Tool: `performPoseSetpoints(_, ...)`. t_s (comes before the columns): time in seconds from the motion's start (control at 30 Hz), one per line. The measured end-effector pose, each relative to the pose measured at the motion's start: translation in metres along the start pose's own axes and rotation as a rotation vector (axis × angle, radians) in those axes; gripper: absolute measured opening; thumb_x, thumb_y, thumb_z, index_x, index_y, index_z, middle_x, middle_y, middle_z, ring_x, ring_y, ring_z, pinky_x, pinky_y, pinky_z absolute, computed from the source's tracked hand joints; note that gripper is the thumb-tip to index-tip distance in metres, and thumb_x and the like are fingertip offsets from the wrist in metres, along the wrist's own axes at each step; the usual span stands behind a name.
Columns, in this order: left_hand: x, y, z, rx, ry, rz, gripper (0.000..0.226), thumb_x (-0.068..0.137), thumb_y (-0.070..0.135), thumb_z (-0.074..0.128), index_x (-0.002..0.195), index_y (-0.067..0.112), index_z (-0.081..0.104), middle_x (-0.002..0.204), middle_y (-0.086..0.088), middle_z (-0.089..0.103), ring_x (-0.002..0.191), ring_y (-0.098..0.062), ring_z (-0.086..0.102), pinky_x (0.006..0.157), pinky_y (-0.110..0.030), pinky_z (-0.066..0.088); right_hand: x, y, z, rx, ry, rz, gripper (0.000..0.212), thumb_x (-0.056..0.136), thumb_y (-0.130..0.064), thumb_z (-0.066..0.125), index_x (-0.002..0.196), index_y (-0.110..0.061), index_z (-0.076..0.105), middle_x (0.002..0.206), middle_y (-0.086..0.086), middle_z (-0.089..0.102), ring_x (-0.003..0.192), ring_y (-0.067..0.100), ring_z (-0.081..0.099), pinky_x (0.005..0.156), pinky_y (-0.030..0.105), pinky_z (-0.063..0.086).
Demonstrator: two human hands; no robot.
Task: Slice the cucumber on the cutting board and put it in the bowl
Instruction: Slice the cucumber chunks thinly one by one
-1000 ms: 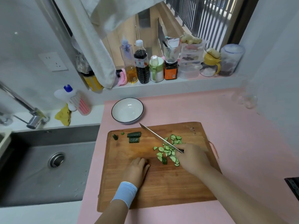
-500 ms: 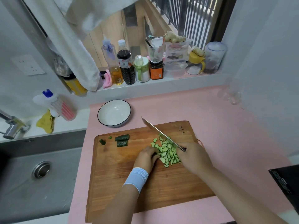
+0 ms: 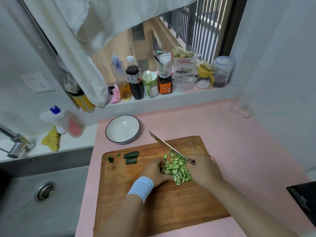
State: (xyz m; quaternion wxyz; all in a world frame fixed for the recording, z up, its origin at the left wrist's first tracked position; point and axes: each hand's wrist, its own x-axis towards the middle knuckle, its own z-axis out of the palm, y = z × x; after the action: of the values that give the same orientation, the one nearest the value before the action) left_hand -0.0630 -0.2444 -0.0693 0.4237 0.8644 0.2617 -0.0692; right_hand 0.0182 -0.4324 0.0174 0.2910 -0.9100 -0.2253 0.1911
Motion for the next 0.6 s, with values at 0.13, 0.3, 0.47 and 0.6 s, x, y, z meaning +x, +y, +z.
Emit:
performPoseSetpoints(0.13, 0.002, -0.004, 0.003, 0.239, 0.026, 0.046, 0.015, 0.085, 0.021, 0.065, 0.096, 0.029, 0.058, 0.089, 0.012, 0.065, 0.082, -0.011, 0.061, 0.078, -0.030, 0.054, 0.000, -0.007, 0.001, -0.036, -0.014, -0.006, 0.031, 0.095, -0.028, 0.053, 0.114, -0.043, 0.071, 0.057, -0.012, 0.061, 0.050, 0.005, 0.052, 0.049, 0.024, 0.042)
performPoseSetpoints(0.3, 0.010, -0.011, 0.000, 0.217, 0.064, 0.062, 0.010, 0.095, 0.034, 0.055, 0.092, 0.031, 0.063, 0.087, 0.009, 0.068, 0.078, -0.013, 0.063, 0.076, -0.031, 0.055, 0.000, -0.005, 0.005, -0.059, -0.008, 0.001, 0.031, 0.093, -0.028, 0.052, 0.111, -0.044, 0.072, 0.060, -0.010, 0.062, 0.052, 0.006, 0.054, 0.045, 0.022, 0.037)
performPoseSetpoints(0.47, -0.008, -0.033, -0.022, 0.164, 0.219, 0.072, 0.013, 0.095, 0.035, 0.054, 0.102, 0.035, 0.065, 0.102, 0.019, 0.061, 0.088, -0.009, 0.060, 0.078, -0.025, 0.049, -0.001, -0.009, 0.009, -0.052, -0.015, 0.027, 0.030, 0.095, -0.028, 0.053, 0.111, -0.045, 0.072, 0.058, -0.011, 0.062, 0.049, 0.005, 0.052, 0.044, 0.022, 0.036)
performPoseSetpoints(0.6, -0.042, -0.074, -0.045, 0.317, 0.099, 0.154, 0.025, 0.081, 0.052, 0.063, 0.098, 0.033, 0.061, 0.096, 0.018, 0.055, 0.085, -0.004, 0.052, 0.073, -0.023, 0.042, 0.003, -0.018, 0.022, -0.022, -0.019, 0.022, 0.024, 0.095, -0.027, 0.056, 0.101, -0.041, 0.074, 0.054, -0.010, 0.062, 0.042, 0.005, 0.048, 0.042, 0.023, 0.034)
